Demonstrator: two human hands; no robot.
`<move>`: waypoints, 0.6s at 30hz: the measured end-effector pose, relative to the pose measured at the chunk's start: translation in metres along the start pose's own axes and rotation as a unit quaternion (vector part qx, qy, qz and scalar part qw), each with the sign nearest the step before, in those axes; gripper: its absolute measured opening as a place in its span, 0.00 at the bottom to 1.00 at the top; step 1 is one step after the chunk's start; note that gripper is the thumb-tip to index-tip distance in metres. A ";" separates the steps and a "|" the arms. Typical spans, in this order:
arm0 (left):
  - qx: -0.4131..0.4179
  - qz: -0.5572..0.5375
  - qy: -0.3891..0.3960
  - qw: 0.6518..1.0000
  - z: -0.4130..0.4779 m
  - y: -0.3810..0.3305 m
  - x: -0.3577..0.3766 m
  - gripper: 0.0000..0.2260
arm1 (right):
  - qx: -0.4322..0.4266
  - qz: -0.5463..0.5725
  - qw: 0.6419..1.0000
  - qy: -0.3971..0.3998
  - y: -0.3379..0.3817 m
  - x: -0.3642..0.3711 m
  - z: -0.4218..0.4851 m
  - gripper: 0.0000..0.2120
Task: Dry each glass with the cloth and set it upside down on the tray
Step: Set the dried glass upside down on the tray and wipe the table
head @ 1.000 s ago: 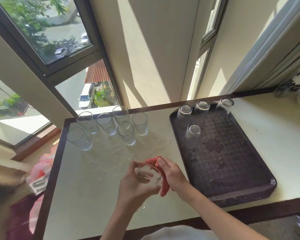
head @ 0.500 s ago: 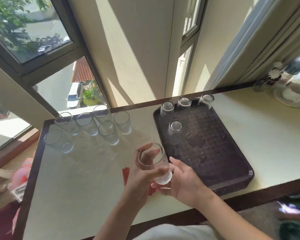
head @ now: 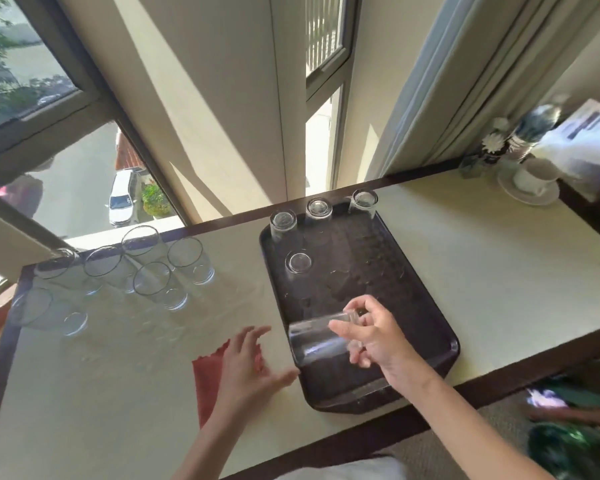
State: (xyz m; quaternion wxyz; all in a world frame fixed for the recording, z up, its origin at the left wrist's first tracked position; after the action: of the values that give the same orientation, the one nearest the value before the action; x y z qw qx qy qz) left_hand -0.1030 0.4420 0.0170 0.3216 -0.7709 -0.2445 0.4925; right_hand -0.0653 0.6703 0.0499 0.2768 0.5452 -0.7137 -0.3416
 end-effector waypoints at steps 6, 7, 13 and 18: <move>-0.168 0.230 0.034 0.958 0.003 0.059 0.011 0.34 | -0.174 -0.364 0.896 -0.183 0.068 -0.037 0.040 0.21; -0.171 0.245 0.040 0.954 0.003 0.063 0.014 0.34 | -0.186 -0.389 0.882 -0.188 0.076 -0.037 0.047 0.21; -0.179 0.267 0.028 0.947 0.005 0.067 0.016 0.34 | -0.191 -0.487 0.830 -0.193 0.101 -0.019 0.086 0.24; -0.185 0.265 0.028 0.946 0.006 0.070 0.016 0.35 | -0.204 -0.471 0.833 -0.208 0.091 -0.012 0.098 0.28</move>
State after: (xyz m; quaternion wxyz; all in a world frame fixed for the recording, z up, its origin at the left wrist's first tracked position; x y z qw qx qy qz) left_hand -0.0981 0.4080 -0.0464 0.0378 -0.8673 -0.1089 0.4842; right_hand -0.1913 0.7160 0.0614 0.0324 0.6623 -0.3254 -0.6741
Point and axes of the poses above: each hand's wrist, its own z-axis towards the middle knuckle, its own x-axis out of the palm, y = z × x, the point moved 7 cm from there along z, towards the middle knuckle, and after that the axes turned 4 degrees about x, right-handed, at the moved point
